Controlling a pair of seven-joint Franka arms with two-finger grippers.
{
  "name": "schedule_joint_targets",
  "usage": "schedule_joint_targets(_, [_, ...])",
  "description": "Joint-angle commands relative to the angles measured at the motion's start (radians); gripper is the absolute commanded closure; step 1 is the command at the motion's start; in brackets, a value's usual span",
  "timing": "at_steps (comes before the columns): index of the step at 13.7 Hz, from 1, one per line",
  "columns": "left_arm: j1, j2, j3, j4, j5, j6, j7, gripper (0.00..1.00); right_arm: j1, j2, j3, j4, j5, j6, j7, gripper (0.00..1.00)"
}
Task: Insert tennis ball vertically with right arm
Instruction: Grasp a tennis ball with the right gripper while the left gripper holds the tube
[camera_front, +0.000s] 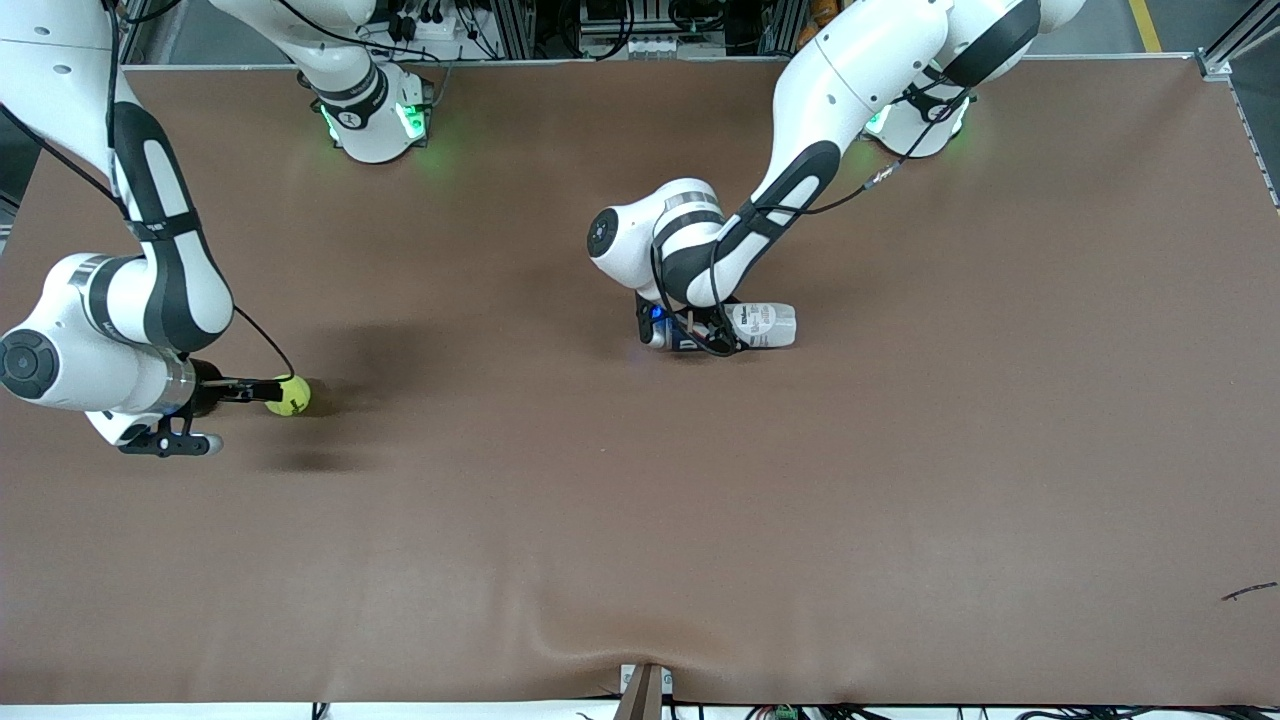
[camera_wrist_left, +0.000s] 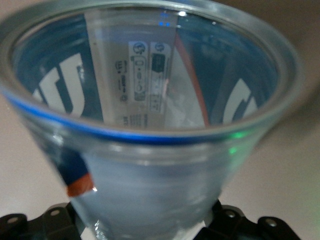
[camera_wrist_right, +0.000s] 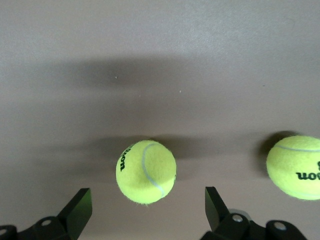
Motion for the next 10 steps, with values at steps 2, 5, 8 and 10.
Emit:
schedule_joint_targets(2, [-0.001, 0.005, 0.001, -0.004, -0.006, -0.006, -0.008, 0.28, -0.014, 0.023, 0.008, -0.035, -0.014, 0.077, -0.008, 0.0])
schedule_joint_targets(5, [-0.006, 0.0, 0.001, 0.003, -0.006, -0.006, -0.008, 0.39, -0.013, 0.037, 0.008, -0.102, -0.014, 0.189, -0.006, 0.0])
schedule_joint_targets(8, [-0.012, -0.026, -0.005, 0.016, 0.008, -0.008, -0.003, 0.39, 0.0, 0.052, 0.008, -0.115, -0.012, 0.2, -0.005, 0.0])
schedule_joint_targets(10, [-0.032, -0.033, -0.011, 0.085, 0.005, 0.003, -0.008, 0.4, -0.009, 0.066, 0.008, -0.113, -0.012, 0.203, -0.009, 0.01])
